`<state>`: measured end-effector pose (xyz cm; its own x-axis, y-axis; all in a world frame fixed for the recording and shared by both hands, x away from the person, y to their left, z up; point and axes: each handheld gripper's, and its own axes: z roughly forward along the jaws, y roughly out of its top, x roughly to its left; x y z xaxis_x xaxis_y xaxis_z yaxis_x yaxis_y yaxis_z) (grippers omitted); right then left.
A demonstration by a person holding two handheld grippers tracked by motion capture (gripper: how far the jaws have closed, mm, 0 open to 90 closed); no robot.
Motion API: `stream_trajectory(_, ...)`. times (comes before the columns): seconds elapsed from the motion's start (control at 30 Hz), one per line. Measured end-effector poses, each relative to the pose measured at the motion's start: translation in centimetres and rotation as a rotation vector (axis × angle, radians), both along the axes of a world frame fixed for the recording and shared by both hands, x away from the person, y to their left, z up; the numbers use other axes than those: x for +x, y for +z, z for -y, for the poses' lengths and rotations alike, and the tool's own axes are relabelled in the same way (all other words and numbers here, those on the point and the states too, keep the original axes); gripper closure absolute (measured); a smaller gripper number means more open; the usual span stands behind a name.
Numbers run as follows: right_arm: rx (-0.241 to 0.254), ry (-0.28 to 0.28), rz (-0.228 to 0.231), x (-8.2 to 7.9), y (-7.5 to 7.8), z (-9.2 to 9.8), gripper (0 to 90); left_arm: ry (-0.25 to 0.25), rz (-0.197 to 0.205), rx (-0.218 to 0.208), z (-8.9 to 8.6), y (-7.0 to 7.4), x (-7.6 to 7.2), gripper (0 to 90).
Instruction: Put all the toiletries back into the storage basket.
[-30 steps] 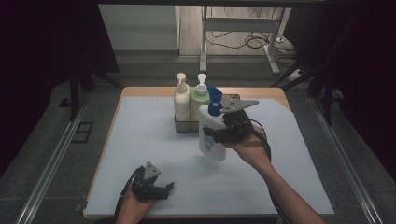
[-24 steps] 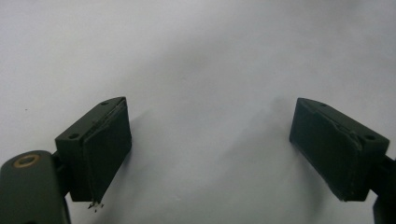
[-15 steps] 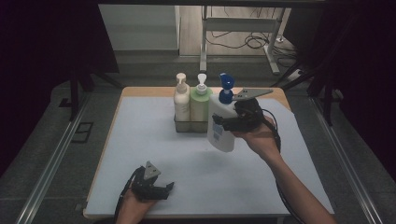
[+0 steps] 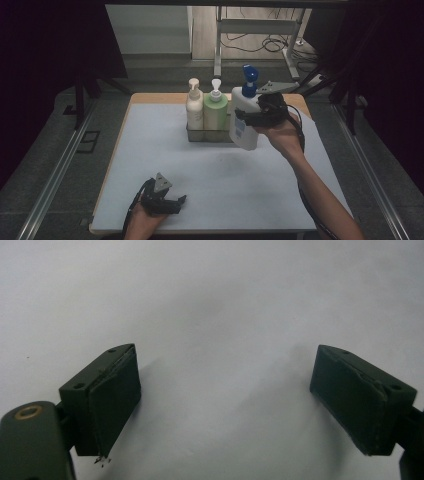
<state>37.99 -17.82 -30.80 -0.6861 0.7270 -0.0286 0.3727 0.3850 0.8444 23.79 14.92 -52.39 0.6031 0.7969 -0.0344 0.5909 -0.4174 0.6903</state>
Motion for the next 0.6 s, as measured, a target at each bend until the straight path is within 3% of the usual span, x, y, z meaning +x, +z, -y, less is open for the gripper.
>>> stream_trajectory(0.6,0.004,-0.07,0.034,3.9,0.3,0.0,39.9,0.0,-0.001,0.001,0.0,0.0,0.0,12.6)
